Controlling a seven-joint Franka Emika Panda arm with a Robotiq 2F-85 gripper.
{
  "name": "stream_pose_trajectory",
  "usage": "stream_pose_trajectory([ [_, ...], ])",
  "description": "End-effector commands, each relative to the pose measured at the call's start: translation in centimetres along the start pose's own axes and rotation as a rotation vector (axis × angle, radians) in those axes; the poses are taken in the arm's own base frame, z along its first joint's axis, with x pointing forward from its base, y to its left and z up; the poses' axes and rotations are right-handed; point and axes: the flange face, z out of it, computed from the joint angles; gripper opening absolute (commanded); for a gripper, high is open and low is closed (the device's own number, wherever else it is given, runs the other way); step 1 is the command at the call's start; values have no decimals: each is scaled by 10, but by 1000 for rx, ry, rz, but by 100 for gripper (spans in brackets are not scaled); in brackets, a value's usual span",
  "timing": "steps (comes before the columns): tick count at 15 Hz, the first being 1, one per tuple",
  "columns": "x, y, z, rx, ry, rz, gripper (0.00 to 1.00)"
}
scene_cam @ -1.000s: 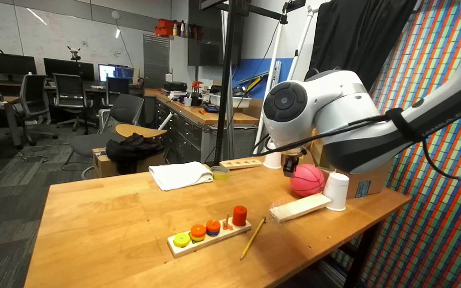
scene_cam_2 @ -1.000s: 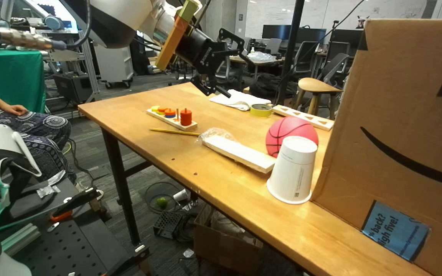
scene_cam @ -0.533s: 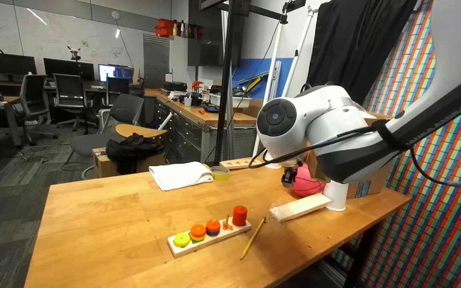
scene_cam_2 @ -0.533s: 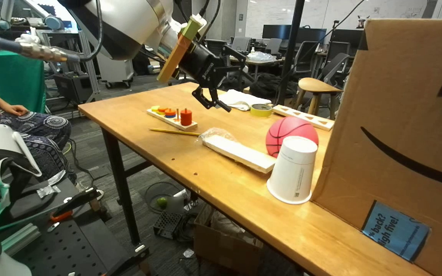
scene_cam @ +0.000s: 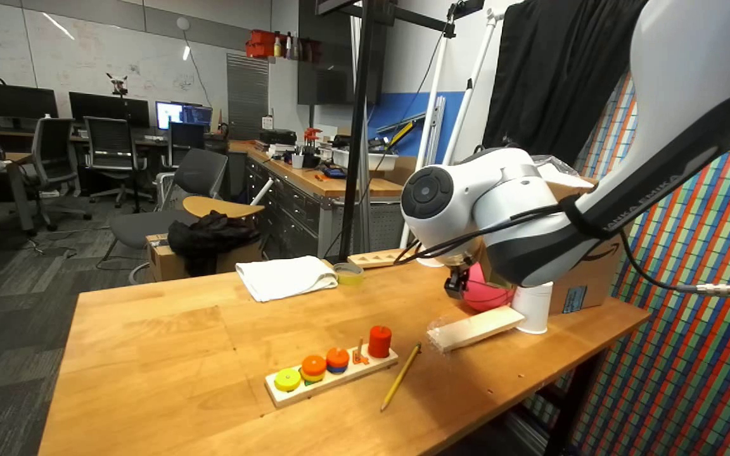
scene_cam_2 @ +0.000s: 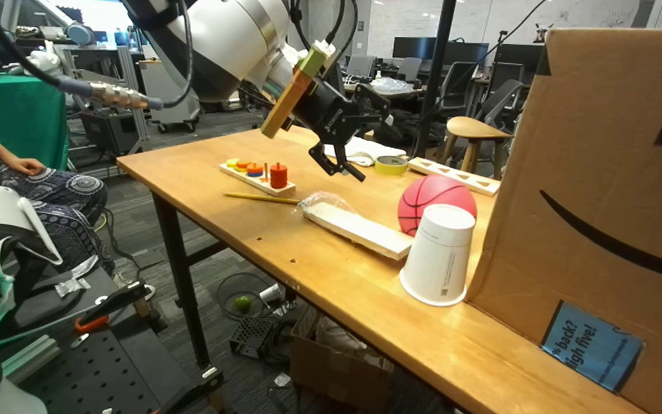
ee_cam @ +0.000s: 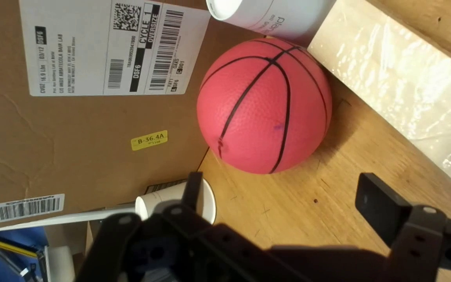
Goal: Push the ball towards the box
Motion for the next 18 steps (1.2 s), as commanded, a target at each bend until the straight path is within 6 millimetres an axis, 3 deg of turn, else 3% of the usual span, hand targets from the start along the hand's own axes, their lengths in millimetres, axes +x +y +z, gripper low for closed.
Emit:
stream_pose_trajectory([
  [1,12,6,23,3,-36,14,100],
  [4,19,8,33,-25,-43,10,100],
  [6,23,13,26,-78,-10,-17,100],
  [11,27,49,16,-270,58,-59,100],
  [14,26,62,17,-280,39,-36,100],
  [18,15,63,27,-253,-29,-24,100],
])
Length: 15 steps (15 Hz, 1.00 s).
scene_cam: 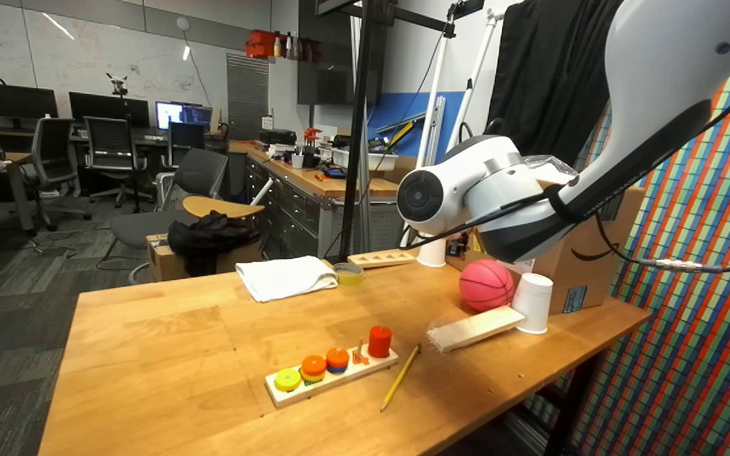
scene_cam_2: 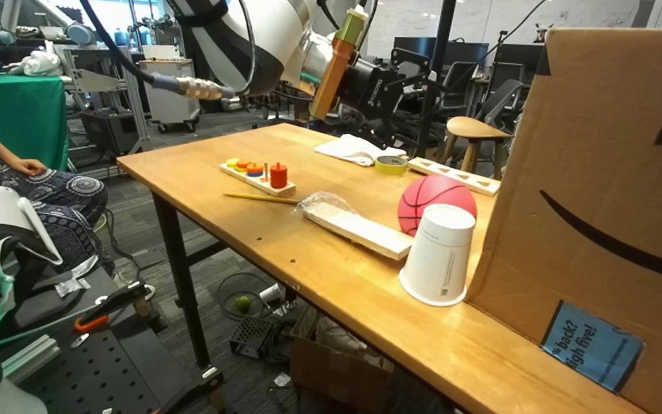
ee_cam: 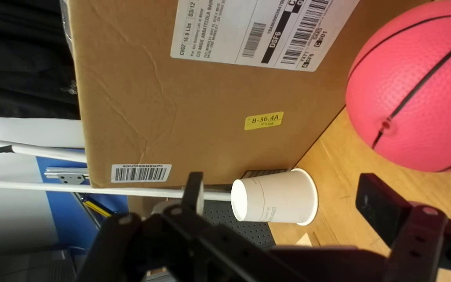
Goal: Push the ball towards the box
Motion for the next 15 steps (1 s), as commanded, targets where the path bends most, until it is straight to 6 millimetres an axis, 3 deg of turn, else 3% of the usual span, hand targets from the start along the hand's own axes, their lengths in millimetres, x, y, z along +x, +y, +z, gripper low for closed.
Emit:
stream_pose_trajectory([
  [1,-12,6,5,26,-67,26,100],
  [9,-25,8,-12,100,-172,107,100],
  [15,-25,-6,-28,153,-198,115,100],
])
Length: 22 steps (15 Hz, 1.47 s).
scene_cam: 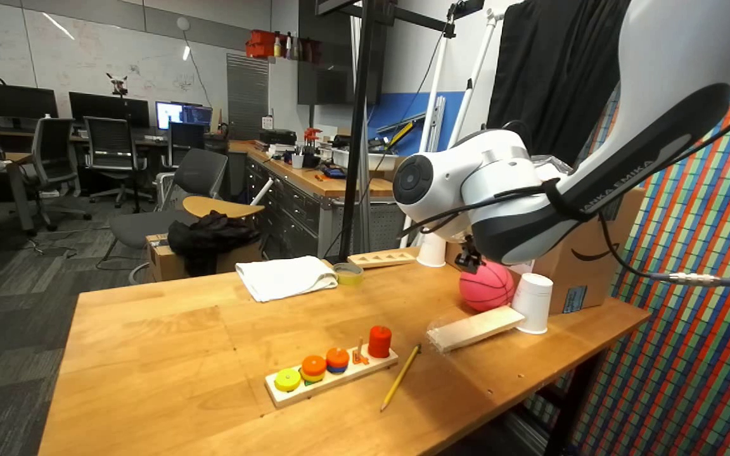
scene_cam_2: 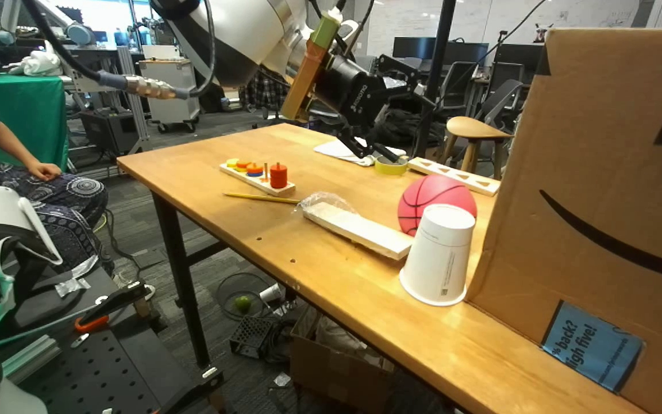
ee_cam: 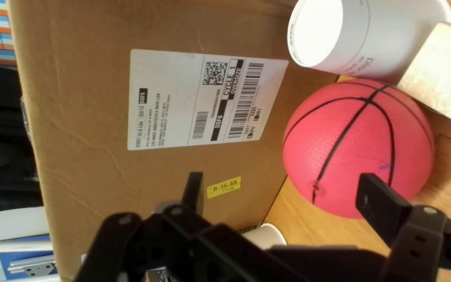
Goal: Push the ball towards the box
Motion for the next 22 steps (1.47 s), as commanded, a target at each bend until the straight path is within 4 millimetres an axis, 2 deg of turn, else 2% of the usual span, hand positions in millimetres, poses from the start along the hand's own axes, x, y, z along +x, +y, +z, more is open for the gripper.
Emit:
stream_pose_trajectory([
  [1,-6,-6,-13,27,-21,0,100],
  [8,2,-23,-14,65,-23,-17,100],
  [13,9,-39,3,105,-52,-30,100],
  [17,20,-26,24,80,-49,-19,100],
  [22,27,14,75,28,-94,44,100],
])
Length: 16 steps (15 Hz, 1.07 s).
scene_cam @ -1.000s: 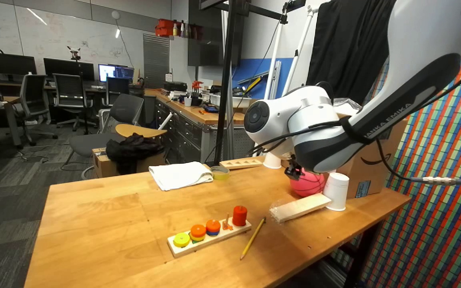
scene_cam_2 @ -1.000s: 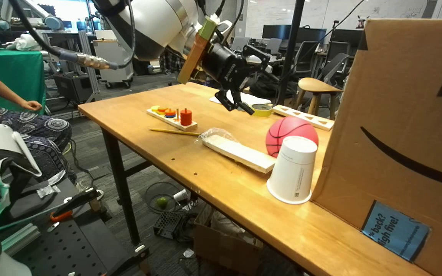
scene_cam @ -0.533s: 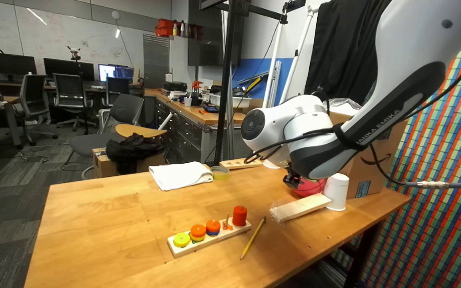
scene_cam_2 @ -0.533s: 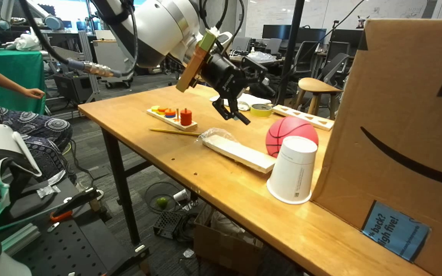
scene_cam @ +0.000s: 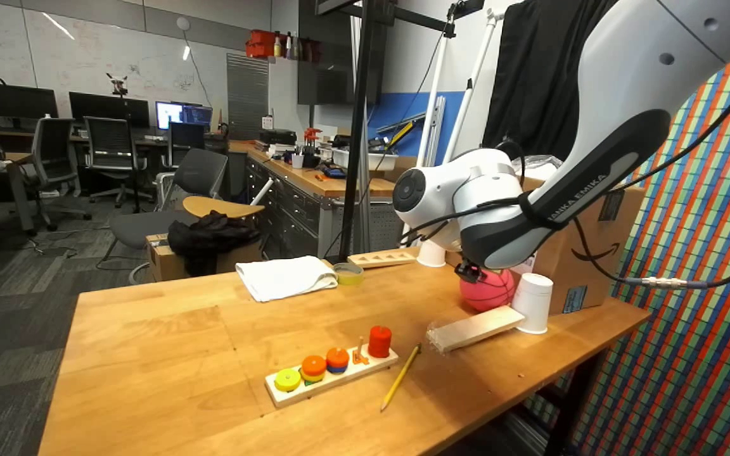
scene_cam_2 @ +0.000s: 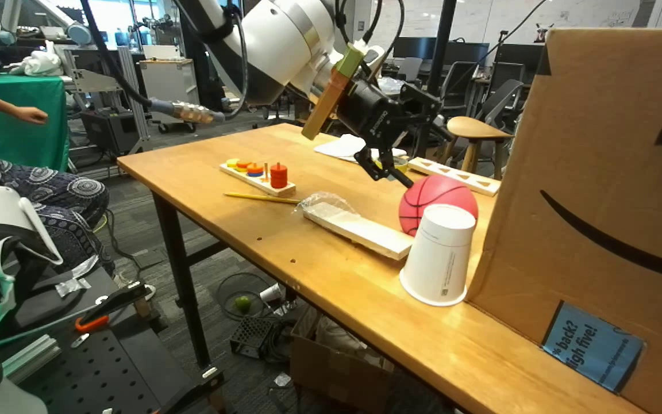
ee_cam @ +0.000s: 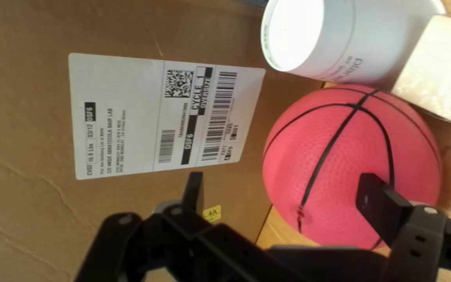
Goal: Push the ball towards the box
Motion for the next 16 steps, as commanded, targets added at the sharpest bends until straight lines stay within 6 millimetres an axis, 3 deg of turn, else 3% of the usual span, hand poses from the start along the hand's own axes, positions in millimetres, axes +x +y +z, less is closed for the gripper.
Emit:
stream_pose_trajectory([
  [1,13,35,34,-29,-17,41,100],
  [5,14,49,58,-20,-50,90,100],
  [11,14,50,63,-17,-44,93,100],
  [16,6,66,77,-87,-40,75,100],
])
